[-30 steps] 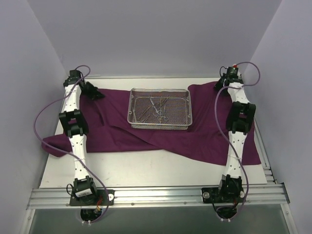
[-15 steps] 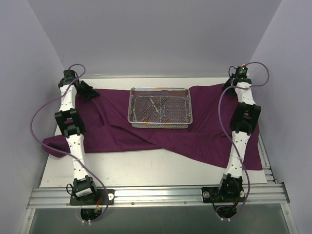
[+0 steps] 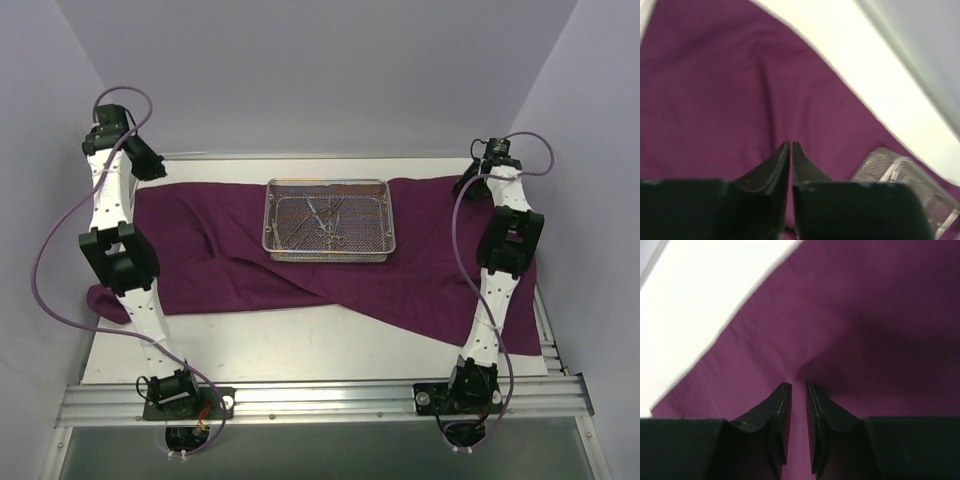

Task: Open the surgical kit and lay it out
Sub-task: Smooth out the surgical kit at the center of the board.

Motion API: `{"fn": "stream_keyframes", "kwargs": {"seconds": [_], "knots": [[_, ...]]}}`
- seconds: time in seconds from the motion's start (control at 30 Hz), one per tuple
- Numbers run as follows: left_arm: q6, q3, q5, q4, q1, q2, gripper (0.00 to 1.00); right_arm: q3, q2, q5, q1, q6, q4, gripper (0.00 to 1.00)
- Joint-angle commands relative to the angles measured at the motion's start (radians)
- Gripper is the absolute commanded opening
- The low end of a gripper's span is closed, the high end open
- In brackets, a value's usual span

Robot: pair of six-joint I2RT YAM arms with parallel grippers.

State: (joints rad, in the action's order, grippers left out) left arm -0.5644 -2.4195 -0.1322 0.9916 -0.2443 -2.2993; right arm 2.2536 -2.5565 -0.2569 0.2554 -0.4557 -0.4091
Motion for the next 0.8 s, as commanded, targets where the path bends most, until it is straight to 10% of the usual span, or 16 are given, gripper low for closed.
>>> {"fn": "stream_keyframes", "kwargs": {"seconds": [0.0, 0.27, 0.47, 0.77], "knots": [[0.017, 0.184, 0.213, 0.137, -0.003, 0.020, 0.11, -0.142, 0.189, 0.021, -0.016, -0.018, -0.091, 0.20], [0.052, 0.407, 0.180, 0.082, 0.010, 0.077, 0.02, -0.460, 0.378, 0.105, -0.025, -0.001, -0.111, 0.18], [0.061, 0.308, 0.132, 0.146, 0.007, -0.063, 0.02, -0.525, 0.371, 0.192, -0.076, 0.038, -0.126, 0.00], [0.038, 0.251, 0.111, 0.129, 0.025, -0.156, 0.02, -0.503, 0.236, 0.304, -0.143, 0.081, -0.092, 0.00]]}}
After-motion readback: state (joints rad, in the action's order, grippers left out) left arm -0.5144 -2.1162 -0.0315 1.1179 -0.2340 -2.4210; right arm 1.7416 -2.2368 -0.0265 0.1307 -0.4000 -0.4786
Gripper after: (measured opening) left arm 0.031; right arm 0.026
